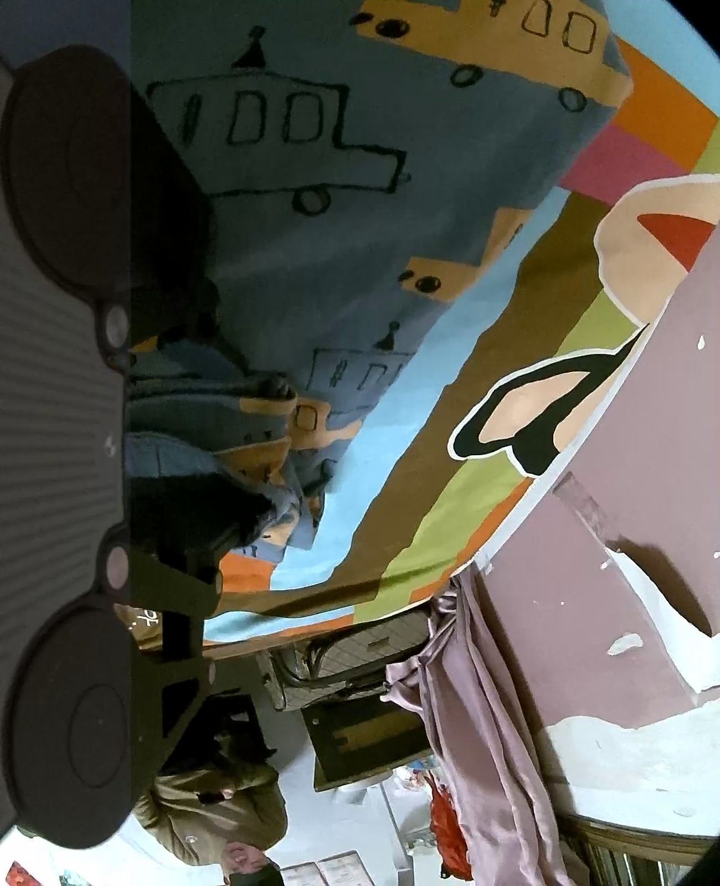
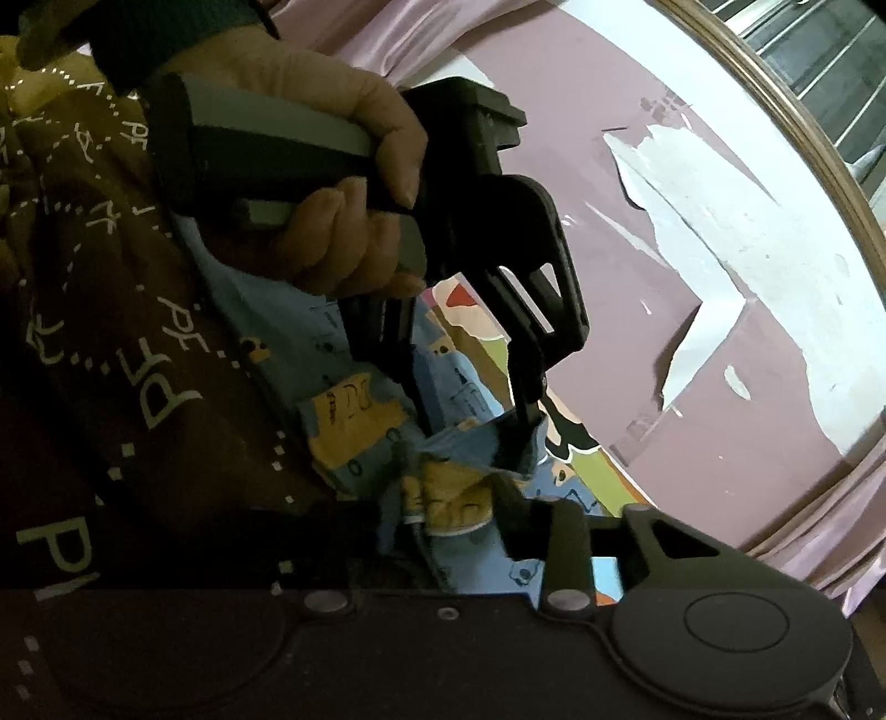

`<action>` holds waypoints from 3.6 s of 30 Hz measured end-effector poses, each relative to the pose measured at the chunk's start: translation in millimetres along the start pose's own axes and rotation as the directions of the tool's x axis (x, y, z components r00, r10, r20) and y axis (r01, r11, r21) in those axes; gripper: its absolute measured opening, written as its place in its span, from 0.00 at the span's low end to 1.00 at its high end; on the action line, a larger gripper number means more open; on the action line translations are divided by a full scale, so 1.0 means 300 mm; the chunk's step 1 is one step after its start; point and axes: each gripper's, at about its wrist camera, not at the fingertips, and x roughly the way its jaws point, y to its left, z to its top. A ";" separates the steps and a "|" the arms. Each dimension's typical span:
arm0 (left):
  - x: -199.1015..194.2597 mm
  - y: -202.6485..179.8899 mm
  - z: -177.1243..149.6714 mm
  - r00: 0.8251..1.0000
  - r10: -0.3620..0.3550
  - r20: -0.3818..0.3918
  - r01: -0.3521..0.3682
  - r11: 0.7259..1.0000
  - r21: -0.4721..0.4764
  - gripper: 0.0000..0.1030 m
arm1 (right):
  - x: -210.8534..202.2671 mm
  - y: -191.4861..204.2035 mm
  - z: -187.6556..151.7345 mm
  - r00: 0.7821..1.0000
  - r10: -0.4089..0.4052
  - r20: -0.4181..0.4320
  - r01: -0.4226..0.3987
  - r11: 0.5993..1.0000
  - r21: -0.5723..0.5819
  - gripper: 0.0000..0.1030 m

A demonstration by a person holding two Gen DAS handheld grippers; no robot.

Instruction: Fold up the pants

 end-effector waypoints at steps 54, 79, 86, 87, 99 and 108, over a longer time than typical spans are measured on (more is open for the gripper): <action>0.025 -0.123 -0.015 0.963 0.267 0.045 -0.270 0.960 0.069 0.09 | 0.094 -0.071 -0.023 0.965 0.262 -0.035 -0.243 0.932 0.268 0.20; -0.180 -0.105 -0.008 0.957 0.264 0.123 -0.283 0.945 0.167 0.07 | 0.040 -0.165 0.092 0.932 0.354 0.078 -0.352 0.835 0.422 0.12; -0.280 -0.062 0.008 0.944 0.294 0.151 -0.320 0.927 0.194 0.07 | 0.060 -0.126 0.191 0.903 0.413 0.117 -0.423 0.811 0.403 0.12; -0.295 -0.050 0.010 0.942 0.298 0.154 -0.324 0.926 0.193 0.07 | 0.065 -0.120 0.204 0.899 0.421 0.120 -0.432 0.809 0.398 0.12; -0.438 0.069 0.038 0.918 0.348 0.193 -0.380 0.910 0.166 0.07 | 0.135 -0.026 0.346 0.849 0.508 0.150 -0.526 0.775 0.350 0.12; -0.436 0.140 0.027 0.908 0.373 0.190 -0.401 0.906 0.137 0.22 | 0.168 0.032 0.314 0.835 0.537 0.115 -0.539 0.760 0.364 0.25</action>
